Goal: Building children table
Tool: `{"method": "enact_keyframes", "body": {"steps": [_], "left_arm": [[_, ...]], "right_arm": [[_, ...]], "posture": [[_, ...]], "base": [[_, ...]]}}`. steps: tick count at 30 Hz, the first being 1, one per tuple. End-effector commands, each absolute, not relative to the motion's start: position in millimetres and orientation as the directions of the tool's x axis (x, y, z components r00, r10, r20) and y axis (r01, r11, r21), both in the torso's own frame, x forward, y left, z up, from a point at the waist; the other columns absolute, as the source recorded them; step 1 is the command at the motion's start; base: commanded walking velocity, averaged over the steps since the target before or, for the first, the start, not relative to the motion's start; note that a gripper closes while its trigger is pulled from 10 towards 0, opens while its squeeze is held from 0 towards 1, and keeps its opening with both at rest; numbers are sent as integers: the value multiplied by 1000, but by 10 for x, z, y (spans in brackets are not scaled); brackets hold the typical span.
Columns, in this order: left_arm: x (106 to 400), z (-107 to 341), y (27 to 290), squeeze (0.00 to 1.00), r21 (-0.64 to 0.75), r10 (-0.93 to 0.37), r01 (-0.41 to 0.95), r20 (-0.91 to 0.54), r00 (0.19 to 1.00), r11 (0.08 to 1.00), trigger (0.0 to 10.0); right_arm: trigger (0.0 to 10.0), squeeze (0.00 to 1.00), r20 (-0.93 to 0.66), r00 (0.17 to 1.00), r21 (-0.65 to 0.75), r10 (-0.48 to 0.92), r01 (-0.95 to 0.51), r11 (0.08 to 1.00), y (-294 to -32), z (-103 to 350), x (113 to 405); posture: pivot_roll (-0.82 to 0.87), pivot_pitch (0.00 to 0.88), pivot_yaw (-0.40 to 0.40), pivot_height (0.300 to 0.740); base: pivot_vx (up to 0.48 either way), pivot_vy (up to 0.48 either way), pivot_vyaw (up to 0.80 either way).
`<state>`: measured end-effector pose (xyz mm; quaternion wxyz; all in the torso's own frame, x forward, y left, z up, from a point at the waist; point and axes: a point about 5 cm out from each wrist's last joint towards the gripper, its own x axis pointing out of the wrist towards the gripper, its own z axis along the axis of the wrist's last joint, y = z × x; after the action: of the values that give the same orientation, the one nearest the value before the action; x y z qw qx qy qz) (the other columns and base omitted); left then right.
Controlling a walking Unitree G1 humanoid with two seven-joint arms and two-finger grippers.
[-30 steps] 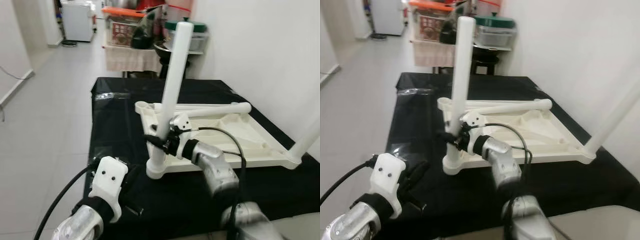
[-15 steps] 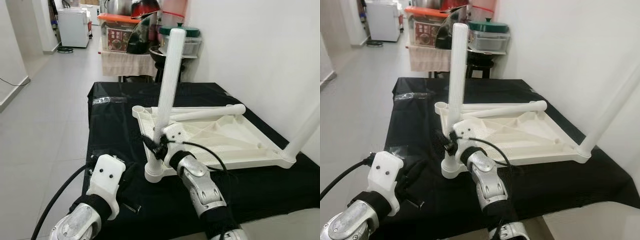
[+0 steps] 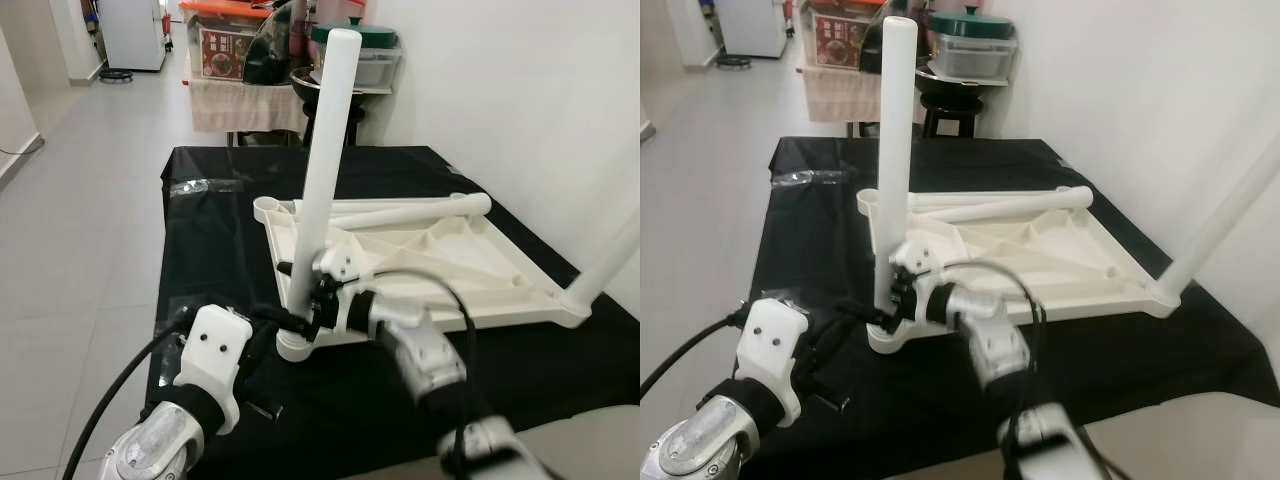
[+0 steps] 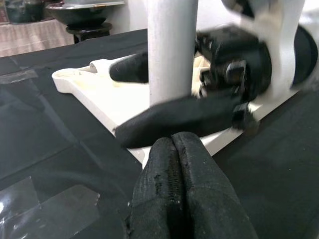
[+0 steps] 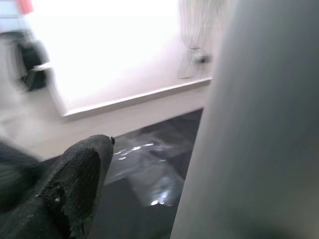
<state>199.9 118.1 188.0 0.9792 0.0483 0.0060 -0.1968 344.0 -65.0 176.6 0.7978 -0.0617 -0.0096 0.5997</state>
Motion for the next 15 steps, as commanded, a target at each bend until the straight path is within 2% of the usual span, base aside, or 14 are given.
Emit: {"method": "enact_keyframes", "body": {"steps": [1,3,6,10,11,15], "left_arm": [[2002,1848,1155,0,80,-396,399,-43,917,914,10000],[2000,1850,1163,0,82,-393,395,-43,919,915,10000],[1993,1851,1166,0,84,-390,392,-44,920,916,10000],[1988,1852,1163,0,86,-388,391,-44,920,916,10000],[1986,1852,1162,0,86,-387,390,-45,921,917,10000],[1985,1849,1162,0,85,-386,389,-46,921,917,10000]], "right_arm": [[10000,0,-59,225,-89,973,-972,219,-637,1741,3425],[10000,0,-73,140,-68,987,-988,135,-653,1810,3460],[10000,0,-89,92,-45,992,-995,88,-655,1855,3502],[9961,0,-103,74,-36,992,-997,71,-660,1855,3522],[0,0,-101,66,-26,993,-998,64,-662,1852,3524],[0,0,-96,47,-15,994,-999,45,-672,1846,3531]], "posture": [[167,0,-135,740],[174,0,-141,740],[183,0,-149,740],[185,0,-150,740],[187,0,-152,740],[187,0,-152,740]], "base": [[0,0,0],[0,0,0],[0,0,0],[0,0,0],[0,0,0],[0,0,0]]}}
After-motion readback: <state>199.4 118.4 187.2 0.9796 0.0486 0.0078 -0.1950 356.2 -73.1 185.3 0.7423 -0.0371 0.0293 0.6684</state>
